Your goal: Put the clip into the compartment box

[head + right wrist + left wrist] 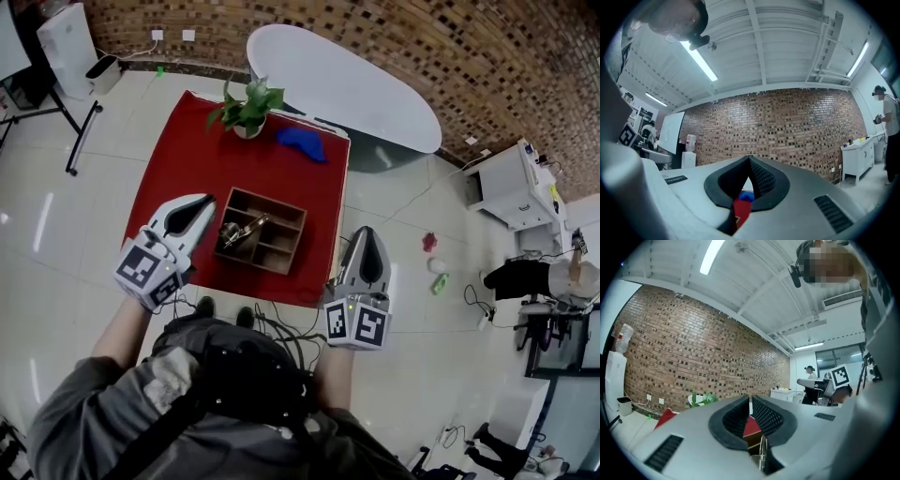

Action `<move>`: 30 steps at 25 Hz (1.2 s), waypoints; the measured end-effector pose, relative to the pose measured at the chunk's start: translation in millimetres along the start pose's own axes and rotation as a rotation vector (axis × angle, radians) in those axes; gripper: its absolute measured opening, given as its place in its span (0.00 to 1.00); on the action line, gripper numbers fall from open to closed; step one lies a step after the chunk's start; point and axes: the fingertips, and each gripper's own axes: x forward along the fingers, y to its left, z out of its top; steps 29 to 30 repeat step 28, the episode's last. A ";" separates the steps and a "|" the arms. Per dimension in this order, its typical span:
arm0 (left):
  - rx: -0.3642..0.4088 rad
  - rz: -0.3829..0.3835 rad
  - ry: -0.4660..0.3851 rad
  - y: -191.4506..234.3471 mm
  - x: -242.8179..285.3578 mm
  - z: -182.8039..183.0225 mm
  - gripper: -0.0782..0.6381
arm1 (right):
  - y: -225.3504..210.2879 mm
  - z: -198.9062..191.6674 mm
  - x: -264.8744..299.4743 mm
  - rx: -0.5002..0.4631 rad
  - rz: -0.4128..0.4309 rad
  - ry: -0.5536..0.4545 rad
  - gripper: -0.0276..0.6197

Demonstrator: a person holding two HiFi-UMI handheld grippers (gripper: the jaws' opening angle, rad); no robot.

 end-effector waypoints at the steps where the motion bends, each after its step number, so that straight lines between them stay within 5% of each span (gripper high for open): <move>1: -0.001 0.005 -0.004 1.5 -2.3 2.7 0.19 | 1.8 1.0 0.5 -0.005 0.004 0.001 0.07; 13: 0.002 0.065 0.007 9.6 -21.2 7.3 0.19 | 33.6 6.3 14.9 -0.087 0.124 0.005 0.07; 20: 0.078 0.130 -0.029 12.1 -30.4 24.3 0.19 | 34.9 2.9 13.6 -0.085 0.137 0.019 0.07; 30: 0.097 0.126 -0.018 13.0 -29.5 29.8 0.19 | 37.7 0.7 17.1 -0.087 0.149 0.038 0.07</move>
